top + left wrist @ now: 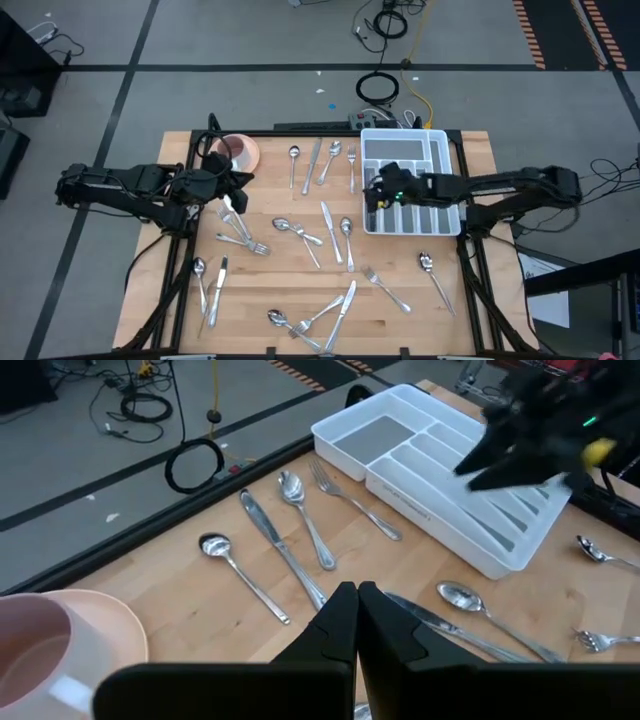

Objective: Sort silverware
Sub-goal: Put the silver spoon into the silverware rack

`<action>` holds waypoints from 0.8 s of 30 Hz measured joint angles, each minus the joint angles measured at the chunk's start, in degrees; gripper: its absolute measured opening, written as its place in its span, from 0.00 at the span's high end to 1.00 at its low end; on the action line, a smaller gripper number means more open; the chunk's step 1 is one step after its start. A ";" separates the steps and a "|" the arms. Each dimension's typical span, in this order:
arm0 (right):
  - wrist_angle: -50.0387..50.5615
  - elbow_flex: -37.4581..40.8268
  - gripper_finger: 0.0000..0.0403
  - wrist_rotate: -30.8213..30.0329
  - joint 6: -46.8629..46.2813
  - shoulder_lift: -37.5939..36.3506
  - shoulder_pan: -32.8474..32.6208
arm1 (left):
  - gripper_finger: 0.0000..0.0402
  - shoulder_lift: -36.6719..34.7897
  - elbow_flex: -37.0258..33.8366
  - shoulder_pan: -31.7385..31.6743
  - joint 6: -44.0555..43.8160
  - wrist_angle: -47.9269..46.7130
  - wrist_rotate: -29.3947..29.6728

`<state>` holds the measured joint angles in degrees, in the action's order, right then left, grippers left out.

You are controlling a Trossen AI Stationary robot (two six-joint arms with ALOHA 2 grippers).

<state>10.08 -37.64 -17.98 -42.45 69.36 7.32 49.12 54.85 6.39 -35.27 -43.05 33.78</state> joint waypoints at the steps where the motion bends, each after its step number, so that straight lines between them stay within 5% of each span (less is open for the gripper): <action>1: 2.51 -0.69 0.47 0.10 1.06 -2.05 -1.07 | 0.98 0.00 0.00 0.00 -0.01 -0.04 0.00; 5: 21.59 -2.92 0.47 5.09 -2.06 -8.60 -6.27 | 0.98 0.00 0.00 0.00 -0.04 -0.16 -0.02; 11: 46.31 -2.86 0.45 11.14 -23.63 -11.58 -20.26 | 0.98 0.00 0.00 0.00 0.02 -0.17 -0.02; 24: 45.90 -2.83 0.42 16.70 -59.55 0.26 -45.77 | 0.98 0.00 0.00 0.00 0.02 -1.50 1.18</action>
<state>55.98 -40.47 -1.28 -102.00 69.62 -38.45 49.12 54.85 6.39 -35.24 -44.56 34.96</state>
